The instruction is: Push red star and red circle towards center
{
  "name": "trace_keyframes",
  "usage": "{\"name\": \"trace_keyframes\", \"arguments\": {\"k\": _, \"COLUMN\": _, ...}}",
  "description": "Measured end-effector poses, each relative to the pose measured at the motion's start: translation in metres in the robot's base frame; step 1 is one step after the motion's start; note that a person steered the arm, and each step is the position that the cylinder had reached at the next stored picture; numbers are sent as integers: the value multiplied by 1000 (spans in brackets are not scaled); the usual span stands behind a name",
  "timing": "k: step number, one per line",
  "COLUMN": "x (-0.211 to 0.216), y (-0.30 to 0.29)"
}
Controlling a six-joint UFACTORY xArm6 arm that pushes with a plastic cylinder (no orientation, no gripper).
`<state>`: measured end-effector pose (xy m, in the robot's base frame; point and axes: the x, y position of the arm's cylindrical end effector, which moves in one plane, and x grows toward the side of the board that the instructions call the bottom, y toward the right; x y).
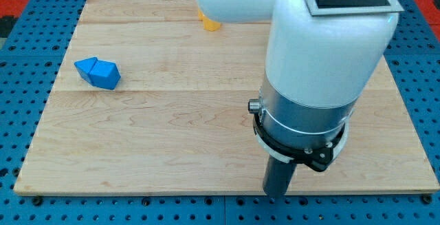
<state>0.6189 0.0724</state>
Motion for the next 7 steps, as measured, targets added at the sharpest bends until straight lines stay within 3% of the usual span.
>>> {"name": "trace_keyframes", "arguments": {"k": 2, "x": -1, "y": 156}}
{"name": "trace_keyframes", "arguments": {"k": 4, "x": -56, "y": 93}}
{"name": "trace_keyframes", "arguments": {"k": 6, "x": -111, "y": 71}}
{"name": "trace_keyframes", "arguments": {"k": 7, "x": -95, "y": 74}}
